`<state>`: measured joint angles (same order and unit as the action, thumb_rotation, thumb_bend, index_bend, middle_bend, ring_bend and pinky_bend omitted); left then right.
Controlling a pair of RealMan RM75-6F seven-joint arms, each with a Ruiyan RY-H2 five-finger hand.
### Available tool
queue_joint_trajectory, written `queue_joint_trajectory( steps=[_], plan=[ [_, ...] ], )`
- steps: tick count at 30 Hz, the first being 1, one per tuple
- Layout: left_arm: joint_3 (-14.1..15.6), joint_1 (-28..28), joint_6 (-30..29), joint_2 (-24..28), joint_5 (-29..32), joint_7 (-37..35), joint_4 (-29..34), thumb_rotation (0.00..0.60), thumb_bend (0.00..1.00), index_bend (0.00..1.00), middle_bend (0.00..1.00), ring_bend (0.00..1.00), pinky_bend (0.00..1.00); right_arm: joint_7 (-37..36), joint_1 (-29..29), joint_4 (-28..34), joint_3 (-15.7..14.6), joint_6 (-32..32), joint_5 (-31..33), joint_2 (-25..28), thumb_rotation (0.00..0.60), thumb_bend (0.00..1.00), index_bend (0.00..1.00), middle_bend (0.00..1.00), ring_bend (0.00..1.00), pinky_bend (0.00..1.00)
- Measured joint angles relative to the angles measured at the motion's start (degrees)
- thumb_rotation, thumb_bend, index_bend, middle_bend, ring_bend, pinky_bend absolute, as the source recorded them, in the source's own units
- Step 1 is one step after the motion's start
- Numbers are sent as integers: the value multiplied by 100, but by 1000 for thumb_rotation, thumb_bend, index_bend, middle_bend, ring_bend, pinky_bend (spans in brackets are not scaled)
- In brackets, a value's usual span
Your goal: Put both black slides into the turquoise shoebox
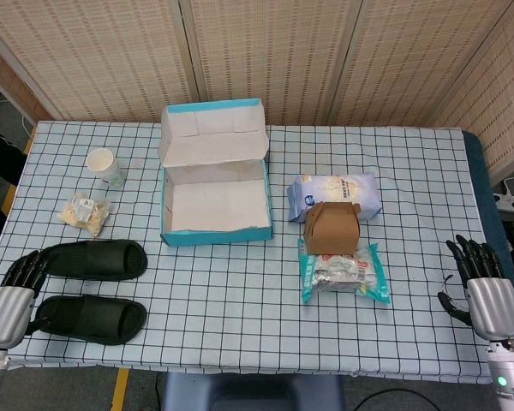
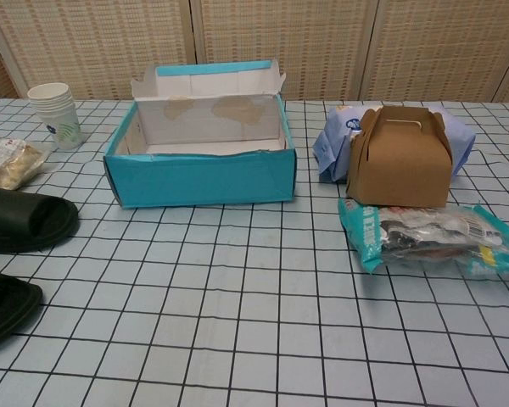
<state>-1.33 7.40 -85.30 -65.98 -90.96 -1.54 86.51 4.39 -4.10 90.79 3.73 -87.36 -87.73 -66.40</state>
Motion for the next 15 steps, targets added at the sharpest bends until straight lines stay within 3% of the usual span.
queue_joint_trajectory(
  steps=[8,15],
  plan=[
    [226,71,461,132,4,159,352,600,378,0,0,0,90,-210,46,81,-54,-67,-108,110,600,177,0,0,0,0],
    [579,397,1577,675,-24,457,1235,600,351,0,0,0,61,-463,63,174,-146,-37,-236,269,600,176,0,0,0,0]
  ],
)
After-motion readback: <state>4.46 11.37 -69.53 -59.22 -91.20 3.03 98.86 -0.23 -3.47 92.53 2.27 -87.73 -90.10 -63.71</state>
